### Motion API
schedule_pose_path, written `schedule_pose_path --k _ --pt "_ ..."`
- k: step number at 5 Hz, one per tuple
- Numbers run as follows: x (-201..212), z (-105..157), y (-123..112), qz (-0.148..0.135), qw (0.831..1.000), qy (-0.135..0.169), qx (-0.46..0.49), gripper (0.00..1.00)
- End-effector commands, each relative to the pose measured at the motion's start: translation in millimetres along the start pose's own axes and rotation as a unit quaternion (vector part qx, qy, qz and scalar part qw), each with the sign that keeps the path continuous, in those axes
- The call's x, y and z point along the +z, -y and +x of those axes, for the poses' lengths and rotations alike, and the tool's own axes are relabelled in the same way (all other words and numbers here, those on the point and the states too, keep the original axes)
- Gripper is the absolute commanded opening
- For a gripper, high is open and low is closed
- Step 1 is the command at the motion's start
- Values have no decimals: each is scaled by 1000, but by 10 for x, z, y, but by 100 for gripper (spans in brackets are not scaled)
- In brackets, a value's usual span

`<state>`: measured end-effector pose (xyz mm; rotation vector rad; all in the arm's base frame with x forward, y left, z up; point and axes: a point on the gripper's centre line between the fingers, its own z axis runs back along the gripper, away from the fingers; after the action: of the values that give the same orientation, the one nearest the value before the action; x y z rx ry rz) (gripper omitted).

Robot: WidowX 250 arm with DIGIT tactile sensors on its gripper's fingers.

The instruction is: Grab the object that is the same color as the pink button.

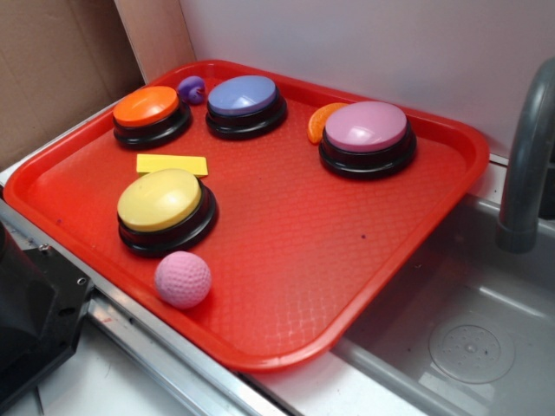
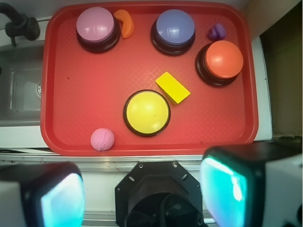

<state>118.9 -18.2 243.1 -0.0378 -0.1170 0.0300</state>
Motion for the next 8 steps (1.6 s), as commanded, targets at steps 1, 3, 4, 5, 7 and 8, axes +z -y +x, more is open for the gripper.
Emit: schedule_pose_path --k 1,3,4,5,7,8 --pt "0 0 0 0 1000 0 0 100" --pt "-458 -39 232 -34 998 14 45 100" --pt "-739 -100 334 -33 996 17 77 100" --pt "-1102 -159 469 -33 994 7 107 100" --pt "-1710 -193 600 -38 990 14 138 100" --pt "-1858 -216 607 -37 989 10 142 100"
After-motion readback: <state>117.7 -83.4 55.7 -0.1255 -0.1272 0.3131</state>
